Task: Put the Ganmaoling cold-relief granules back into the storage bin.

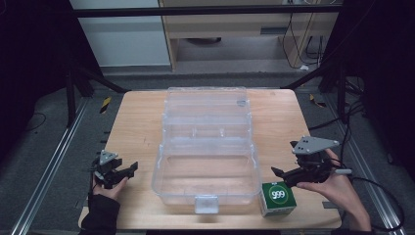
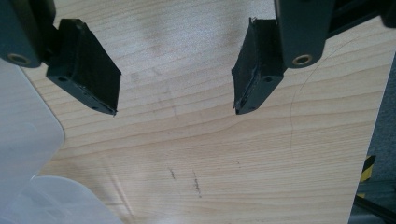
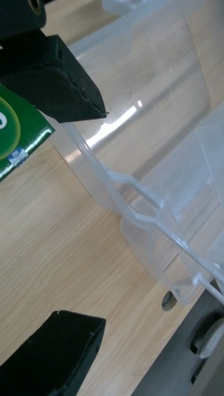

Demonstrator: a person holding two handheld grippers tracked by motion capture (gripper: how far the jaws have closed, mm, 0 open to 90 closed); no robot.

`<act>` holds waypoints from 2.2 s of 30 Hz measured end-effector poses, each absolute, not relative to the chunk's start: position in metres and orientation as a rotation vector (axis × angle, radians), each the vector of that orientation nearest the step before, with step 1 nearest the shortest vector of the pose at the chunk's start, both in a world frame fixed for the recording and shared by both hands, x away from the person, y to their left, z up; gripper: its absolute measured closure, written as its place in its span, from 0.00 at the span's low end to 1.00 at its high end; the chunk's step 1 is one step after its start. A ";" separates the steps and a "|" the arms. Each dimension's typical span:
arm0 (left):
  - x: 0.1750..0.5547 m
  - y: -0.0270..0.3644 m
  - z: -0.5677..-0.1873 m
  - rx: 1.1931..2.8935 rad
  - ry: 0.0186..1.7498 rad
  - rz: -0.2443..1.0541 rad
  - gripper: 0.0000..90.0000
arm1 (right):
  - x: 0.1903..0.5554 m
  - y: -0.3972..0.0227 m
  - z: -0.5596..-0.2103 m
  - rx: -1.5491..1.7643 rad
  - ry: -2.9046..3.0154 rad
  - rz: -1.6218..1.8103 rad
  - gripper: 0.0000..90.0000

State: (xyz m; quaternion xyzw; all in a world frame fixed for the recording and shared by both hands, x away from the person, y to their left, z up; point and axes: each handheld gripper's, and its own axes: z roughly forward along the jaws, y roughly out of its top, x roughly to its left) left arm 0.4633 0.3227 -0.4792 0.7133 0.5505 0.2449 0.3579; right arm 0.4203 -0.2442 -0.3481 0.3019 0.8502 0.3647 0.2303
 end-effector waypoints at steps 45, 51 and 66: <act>0.464 0.321 -0.481 1.856 1.417 0.629 0.35 | 0.400 -0.229 -0.388 0.531 2.732 0.704 0.01; 0.464 0.321 -0.481 1.858 1.417 0.630 0.35 | 0.399 -0.228 -0.393 0.502 2.762 0.675 0.01; 0.464 0.321 -0.481 1.859 1.416 0.631 0.35 | 0.400 -0.224 -0.403 0.461 2.823 0.602 0.01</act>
